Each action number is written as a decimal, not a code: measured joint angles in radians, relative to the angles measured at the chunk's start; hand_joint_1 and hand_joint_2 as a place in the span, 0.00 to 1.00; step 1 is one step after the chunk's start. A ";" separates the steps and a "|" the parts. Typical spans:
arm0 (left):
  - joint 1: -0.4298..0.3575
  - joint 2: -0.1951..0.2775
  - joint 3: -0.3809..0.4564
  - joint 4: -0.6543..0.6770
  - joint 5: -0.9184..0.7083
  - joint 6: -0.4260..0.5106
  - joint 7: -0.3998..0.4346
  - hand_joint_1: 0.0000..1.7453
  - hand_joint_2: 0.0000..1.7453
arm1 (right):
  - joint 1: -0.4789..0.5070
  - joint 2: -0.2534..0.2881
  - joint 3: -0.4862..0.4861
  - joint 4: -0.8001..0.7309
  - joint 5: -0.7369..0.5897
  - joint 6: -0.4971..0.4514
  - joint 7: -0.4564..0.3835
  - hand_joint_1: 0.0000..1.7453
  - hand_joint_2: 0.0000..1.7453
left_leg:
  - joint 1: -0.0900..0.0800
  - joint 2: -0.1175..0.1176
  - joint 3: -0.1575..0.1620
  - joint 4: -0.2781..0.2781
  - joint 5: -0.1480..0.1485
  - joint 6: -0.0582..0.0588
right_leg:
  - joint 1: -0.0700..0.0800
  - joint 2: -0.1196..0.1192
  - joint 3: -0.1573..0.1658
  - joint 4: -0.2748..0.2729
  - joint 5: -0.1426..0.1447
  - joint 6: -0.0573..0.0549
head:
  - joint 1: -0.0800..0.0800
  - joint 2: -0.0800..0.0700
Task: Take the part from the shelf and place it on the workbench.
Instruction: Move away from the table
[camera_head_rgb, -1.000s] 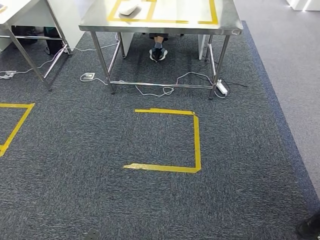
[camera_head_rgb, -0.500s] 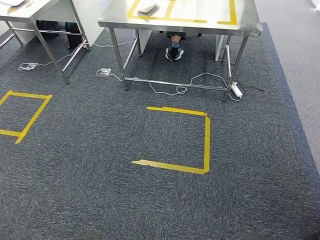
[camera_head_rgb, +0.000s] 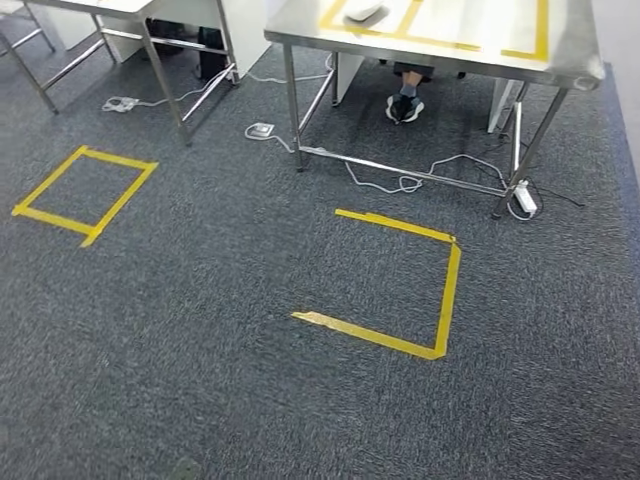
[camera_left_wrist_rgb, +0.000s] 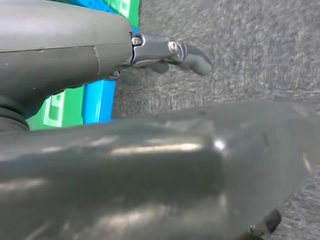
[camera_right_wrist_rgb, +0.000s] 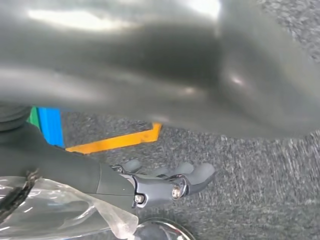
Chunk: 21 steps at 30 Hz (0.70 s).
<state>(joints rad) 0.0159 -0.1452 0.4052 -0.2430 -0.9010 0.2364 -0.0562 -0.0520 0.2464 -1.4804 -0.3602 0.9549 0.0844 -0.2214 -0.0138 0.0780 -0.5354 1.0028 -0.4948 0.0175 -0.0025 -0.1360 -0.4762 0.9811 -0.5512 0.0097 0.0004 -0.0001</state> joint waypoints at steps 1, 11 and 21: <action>0.001 0.000 0.002 0.000 0.000 0.000 0.000 0.00 0.00 | -0.002 0.000 0.000 0.000 0.000 0.000 0.000 0.00 0.00 | 0.001 -0.012 -0.004 -0.002 0.001 0.003 | 0.000 -0.011 0.003 -0.001 0.000 0.005 | 0.001 0.000; 0.002 -0.004 0.015 0.000 0.001 -0.002 0.002 0.00 0.00 | 0.001 0.000 0.000 0.003 0.000 -0.002 0.002 0.00 0.00 | 0.004 -0.147 -0.014 -0.014 0.023 0.027 | -0.007 0.153 -0.103 0.174 -0.039 0.015 | 0.015 0.000; 0.001 -0.003 0.016 0.000 0.001 -0.008 0.002 0.00 0.00 | 0.002 -0.004 0.000 0.004 0.000 -0.003 0.003 0.00 0.00 | 0.008 -0.116 -0.102 0.145 -0.060 -0.026 | -0.016 0.138 -0.009 -0.017 0.030 -0.024 | -0.002 0.000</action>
<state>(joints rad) 0.0167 -0.1486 0.4215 -0.2430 -0.9003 0.2282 -0.0538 -0.0497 0.2426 -1.4800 -0.3557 0.9545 0.0817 -0.2187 -0.0057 -0.0382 -0.6371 1.1482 -0.5550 -0.0085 -0.0186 0.0017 -0.4848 0.9643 -0.5216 -0.0146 -0.0015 0.0000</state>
